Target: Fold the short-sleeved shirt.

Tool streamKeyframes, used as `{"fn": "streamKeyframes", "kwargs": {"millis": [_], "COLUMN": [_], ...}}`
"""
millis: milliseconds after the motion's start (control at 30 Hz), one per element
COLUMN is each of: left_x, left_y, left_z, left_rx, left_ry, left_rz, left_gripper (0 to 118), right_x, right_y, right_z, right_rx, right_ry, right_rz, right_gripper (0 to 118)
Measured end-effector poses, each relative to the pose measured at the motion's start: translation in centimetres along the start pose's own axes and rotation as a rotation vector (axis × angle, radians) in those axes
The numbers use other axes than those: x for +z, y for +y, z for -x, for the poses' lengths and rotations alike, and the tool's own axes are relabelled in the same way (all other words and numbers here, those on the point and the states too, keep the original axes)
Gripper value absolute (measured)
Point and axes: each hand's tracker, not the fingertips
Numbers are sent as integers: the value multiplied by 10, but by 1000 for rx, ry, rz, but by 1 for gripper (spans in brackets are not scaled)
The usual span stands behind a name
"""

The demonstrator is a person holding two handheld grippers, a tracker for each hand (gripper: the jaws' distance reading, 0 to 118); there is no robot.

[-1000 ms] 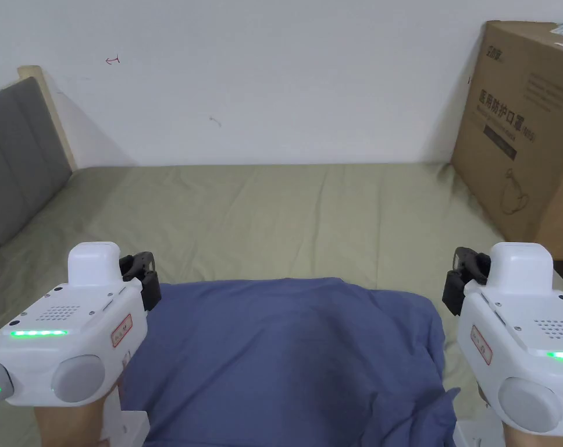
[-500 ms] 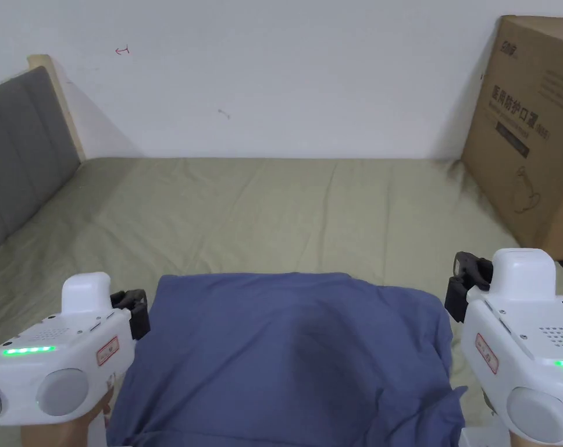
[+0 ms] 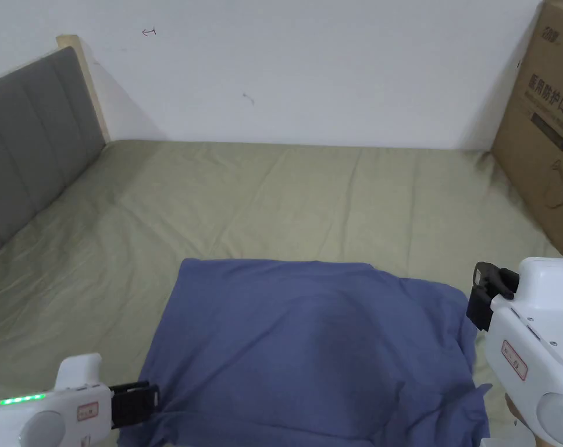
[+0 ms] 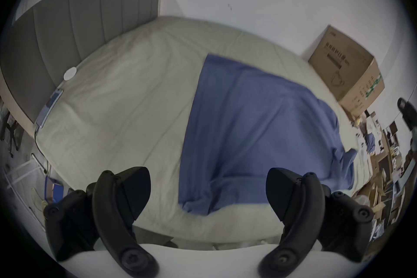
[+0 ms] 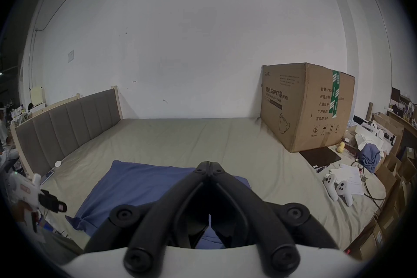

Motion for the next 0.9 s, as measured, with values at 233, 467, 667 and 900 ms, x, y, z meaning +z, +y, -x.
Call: {"fn": "streamKeyframes", "kwargs": {"millis": [233, 467, 667, 900], "left_x": [-37, -48, -33, -19], "left_y": [-30, -41, -34, -28], "left_z": [-2, -10, -9, -10], "left_rx": [-23, -43, -22, -19], "left_ry": [42, 22, 22, 15], "left_rz": [60, 60, 17, -27], "left_gripper": [84, 4, 4, 4], "right_x": [2, 9, 5, -13], "right_y": [-10, -23, -62, -152], "right_z": [-3, -14, -33, -51], "right_rx": [-8, -22, -40, -143], "right_ry": [14, -11, -25, -19], "right_rz": [30, 69, 248, 548], "right_gripper": [0, 0, 22, 111]}}
